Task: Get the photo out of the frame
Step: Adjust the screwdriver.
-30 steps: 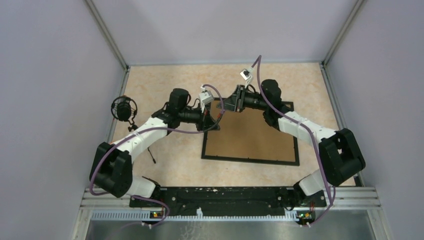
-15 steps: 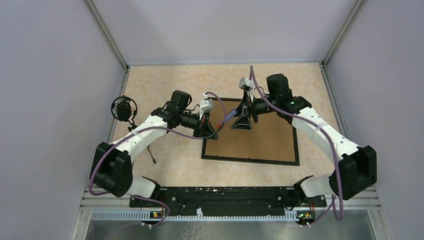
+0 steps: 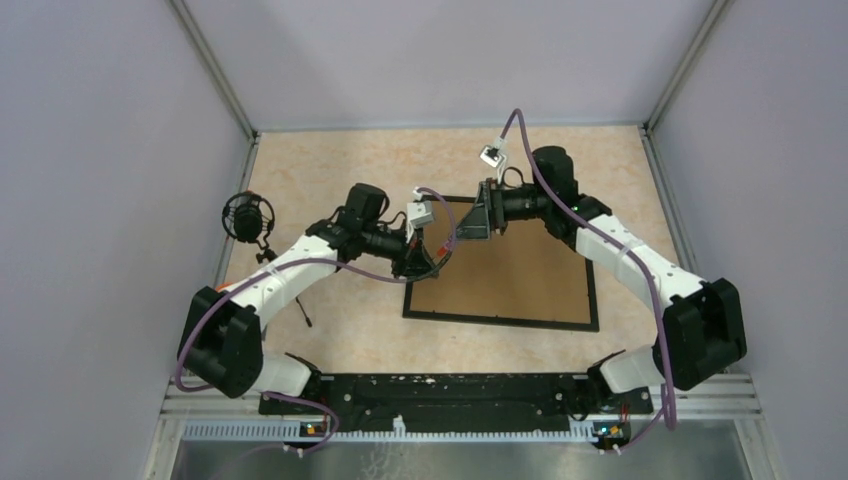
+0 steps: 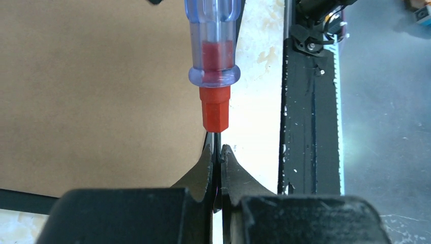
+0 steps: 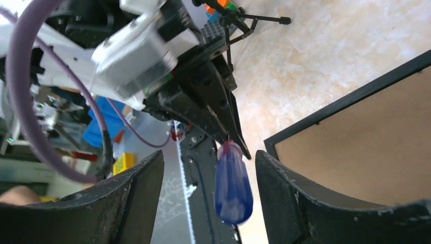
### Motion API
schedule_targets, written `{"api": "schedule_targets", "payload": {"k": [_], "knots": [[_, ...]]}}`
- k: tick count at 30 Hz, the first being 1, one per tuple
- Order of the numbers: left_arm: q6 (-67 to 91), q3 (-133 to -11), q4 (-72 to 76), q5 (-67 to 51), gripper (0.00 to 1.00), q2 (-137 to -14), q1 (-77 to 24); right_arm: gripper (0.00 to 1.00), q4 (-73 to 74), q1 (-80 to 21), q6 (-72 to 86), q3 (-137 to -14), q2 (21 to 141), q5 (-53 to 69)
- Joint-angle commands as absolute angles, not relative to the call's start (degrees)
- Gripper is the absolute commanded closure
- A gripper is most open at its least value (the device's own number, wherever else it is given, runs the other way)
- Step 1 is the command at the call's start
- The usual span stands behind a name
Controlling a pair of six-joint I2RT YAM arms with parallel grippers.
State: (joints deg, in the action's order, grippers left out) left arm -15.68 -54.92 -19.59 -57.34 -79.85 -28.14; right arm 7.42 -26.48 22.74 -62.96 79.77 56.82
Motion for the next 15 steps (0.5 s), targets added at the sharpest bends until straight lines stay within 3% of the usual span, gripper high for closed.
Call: {"api": "schedule_targets", "payload": {"k": [1, 8, 15], "knots": [[-18.87, -57.14, -18.78, -53.19, 1.0, -77.78, -29.87, 0.37, 2.04, -26.45, 32.98, -62.31, 81.61, 55.71], [-19.91, -58.07, -19.24, -51.29, 1.0, -78.33, -30.66, 0.52, 5.06, -27.36, 30.55, -62.05, 82.44, 54.34], [-22.38, -58.98, -20.93, -50.62, 1.0, -79.3, -31.76, 0.6, 9.48, -27.51, 27.53, -62.56, 82.39, 54.14]]}}
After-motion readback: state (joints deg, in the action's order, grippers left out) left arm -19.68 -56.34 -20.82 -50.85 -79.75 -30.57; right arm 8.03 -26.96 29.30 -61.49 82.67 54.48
